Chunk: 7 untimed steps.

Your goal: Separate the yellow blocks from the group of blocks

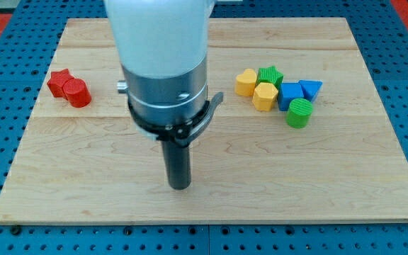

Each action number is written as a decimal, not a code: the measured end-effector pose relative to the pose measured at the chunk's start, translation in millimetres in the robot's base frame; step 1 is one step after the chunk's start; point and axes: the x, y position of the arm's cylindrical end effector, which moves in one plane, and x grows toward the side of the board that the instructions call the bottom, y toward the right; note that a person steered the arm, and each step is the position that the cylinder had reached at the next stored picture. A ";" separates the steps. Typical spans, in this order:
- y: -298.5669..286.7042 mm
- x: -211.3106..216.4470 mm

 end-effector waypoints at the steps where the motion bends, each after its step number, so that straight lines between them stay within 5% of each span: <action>1: -1.9 4.8; 5: 126.4 -72.9; 7: 157.4 -151.8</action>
